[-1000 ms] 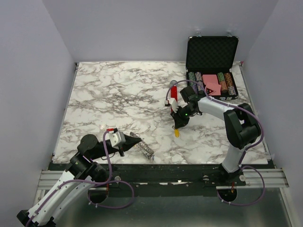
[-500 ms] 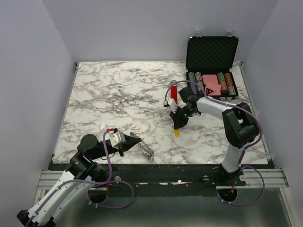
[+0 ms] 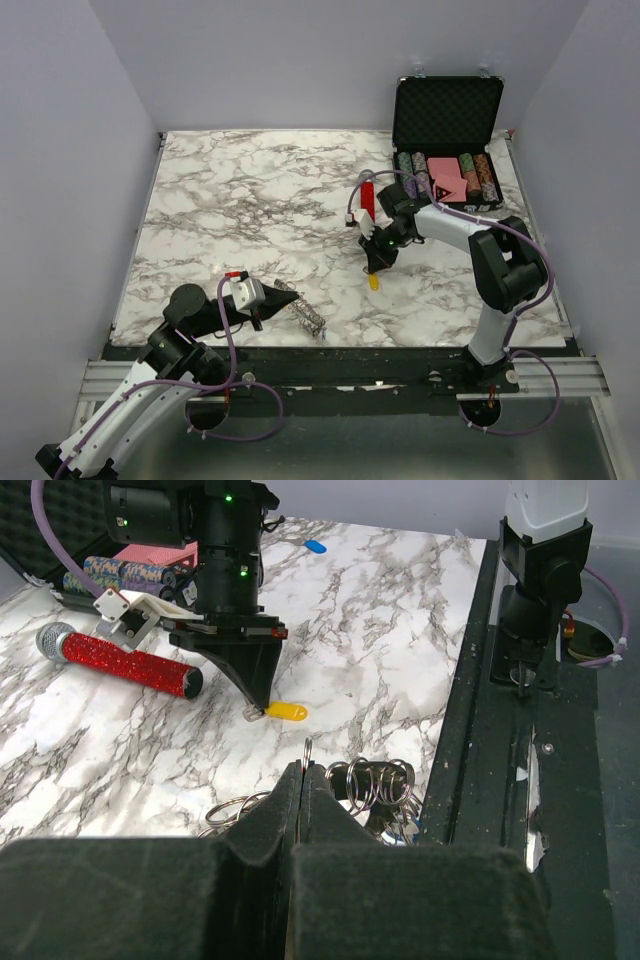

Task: Put the keys on the keyring

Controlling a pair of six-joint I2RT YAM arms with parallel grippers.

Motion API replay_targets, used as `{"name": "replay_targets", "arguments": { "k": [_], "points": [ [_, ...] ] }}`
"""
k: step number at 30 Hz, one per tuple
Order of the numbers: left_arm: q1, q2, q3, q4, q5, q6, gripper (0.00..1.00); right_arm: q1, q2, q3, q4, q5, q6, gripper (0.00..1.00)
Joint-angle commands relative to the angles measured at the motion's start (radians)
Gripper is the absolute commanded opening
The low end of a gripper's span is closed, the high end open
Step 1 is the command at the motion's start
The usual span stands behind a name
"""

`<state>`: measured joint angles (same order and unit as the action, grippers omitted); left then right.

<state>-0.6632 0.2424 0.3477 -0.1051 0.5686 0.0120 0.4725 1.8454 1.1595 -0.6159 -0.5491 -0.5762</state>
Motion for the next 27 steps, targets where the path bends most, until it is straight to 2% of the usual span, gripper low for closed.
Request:
{"name": "replay_targets", "arguments": {
  "k": [1, 12, 22, 27],
  "points": [
    [0.002, 0.0, 0.03, 0.038, 0.005, 0.003, 0.0, 0.011, 0.014, 0.025, -0.03, -0.029, -0.008, 0.0],
    [0.002, -0.009, 0.027, 0.044, 0.002, 0.003, 0.0, 0.008, -0.072, 0.019, -0.044, -0.127, -0.051, 0.0],
    [0.001, -0.074, -0.001, 0.1, -0.015, -0.041, 0.0, -0.008, -0.288, -0.017, -0.071, -0.307, -0.128, 0.0],
    [0.001, -0.107, -0.016, 0.143, -0.015, -0.076, 0.0, -0.008, -0.379, 0.031, -0.132, -0.366, -0.168, 0.0]
  ]
}}
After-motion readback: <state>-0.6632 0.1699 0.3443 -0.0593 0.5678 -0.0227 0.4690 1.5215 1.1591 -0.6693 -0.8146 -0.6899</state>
